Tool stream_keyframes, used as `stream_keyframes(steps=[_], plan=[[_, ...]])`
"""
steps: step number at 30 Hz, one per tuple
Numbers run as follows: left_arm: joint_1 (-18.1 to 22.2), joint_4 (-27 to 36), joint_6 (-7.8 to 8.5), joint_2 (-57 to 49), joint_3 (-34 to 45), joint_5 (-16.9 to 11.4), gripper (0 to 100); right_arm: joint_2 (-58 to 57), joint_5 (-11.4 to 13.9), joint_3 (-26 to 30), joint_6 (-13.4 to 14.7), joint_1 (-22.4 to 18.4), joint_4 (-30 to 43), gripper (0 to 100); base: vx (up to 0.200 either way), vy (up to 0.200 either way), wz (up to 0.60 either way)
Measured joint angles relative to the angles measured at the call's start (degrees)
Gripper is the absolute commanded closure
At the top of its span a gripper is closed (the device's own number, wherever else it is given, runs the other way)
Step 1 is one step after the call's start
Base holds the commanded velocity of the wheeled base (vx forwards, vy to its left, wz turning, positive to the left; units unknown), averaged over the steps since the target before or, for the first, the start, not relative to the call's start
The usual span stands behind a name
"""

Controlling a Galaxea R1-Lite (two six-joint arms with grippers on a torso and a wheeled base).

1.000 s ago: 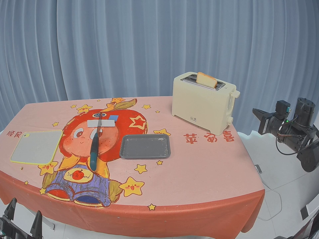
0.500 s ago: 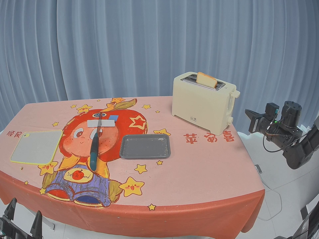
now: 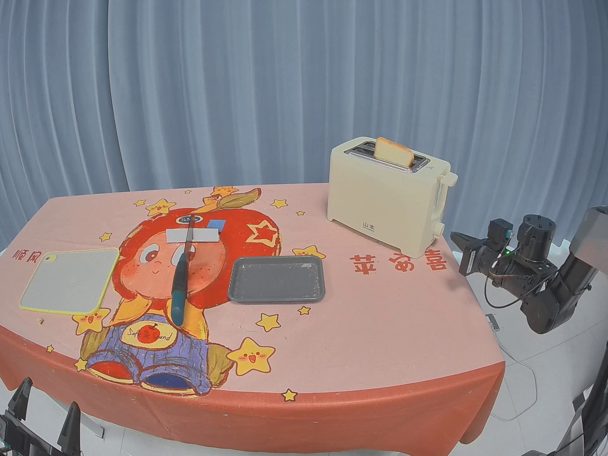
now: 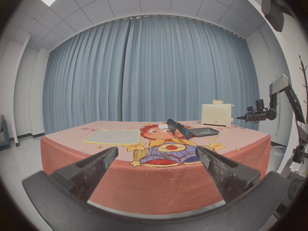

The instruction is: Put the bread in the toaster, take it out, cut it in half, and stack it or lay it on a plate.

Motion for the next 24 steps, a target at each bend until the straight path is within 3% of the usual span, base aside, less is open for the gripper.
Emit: stream_keyframes(steps=[24], plan=[[0.00,0.02,-0.02,0.00,0.00,0.00,0,7.61,-0.71,-4.91,-0.05,0.15,-0.10,100,0.000,0.000,0.00]])
